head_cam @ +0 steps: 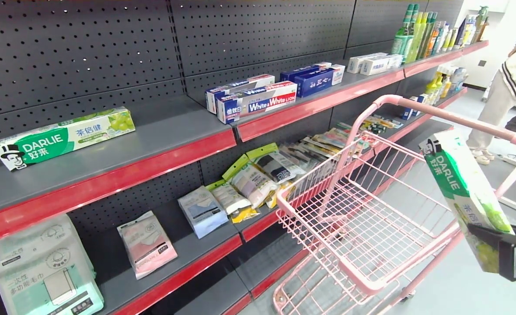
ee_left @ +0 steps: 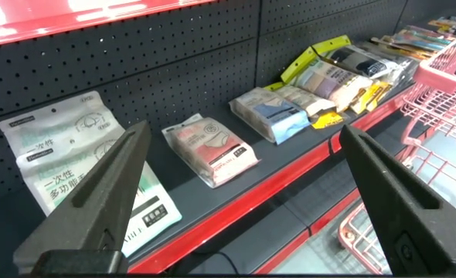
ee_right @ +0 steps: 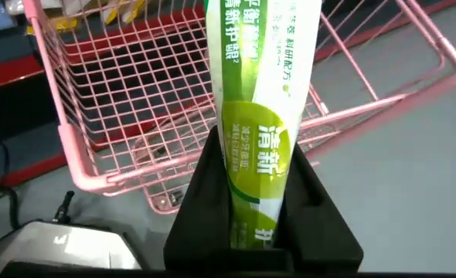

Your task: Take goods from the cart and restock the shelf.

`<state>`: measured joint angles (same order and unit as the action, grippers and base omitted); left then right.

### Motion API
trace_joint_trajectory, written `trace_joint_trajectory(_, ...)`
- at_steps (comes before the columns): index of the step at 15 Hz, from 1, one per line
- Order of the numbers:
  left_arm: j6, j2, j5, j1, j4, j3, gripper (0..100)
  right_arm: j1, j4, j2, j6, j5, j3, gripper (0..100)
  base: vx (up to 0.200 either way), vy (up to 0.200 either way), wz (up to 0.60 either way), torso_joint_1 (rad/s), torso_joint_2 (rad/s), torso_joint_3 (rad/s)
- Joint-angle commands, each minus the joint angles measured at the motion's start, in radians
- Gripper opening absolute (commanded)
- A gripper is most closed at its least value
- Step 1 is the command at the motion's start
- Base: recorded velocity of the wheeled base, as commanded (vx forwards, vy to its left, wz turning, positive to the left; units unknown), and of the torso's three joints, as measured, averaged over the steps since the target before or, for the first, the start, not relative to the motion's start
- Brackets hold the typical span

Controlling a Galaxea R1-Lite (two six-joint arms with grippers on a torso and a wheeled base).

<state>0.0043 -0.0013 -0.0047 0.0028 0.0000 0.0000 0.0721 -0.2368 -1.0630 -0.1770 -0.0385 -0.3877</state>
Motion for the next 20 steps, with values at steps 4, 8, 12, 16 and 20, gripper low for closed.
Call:
trace_joint_trajectory(4,0.000,0.001,0.000,0.000,0.000,0.000,100,-0.009,0.014,0.313,-0.076,-0.054,0.145,0,0.000,0.000,0.00,0.105,-0.24,-0.138)
trace_joint_trajectory(8,0.000,0.001,0.000,0.000,0.000,0.000,100,-0.012,0.106,0.411,-0.111,-0.061,0.145,0,0.000,0.000,0.00,0.227,-0.53,-0.299)
trace_joint_trajectory(12,0.000,0.001,0.000,0.000,0.000,0.000,100,-0.015,0.106,0.419,-0.137,-0.069,0.119,0,0.000,0.000,0.00,0.261,-0.60,-0.333)
trace_joint_trajectory(16,0.000,0.001,0.000,0.000,0.000,0.000,100,-0.022,0.106,0.445,-0.151,-0.070,0.131,0,0.000,0.000,0.00,0.215,-0.47,-0.255)
trace_joint_trajectory(20,0.000,0.001,0.000,0.000,0.000,0.000,100,-0.035,0.106,0.452,-0.168,-0.070,0.135,0,0.000,0.000,0.00,0.182,-0.38,-0.205)
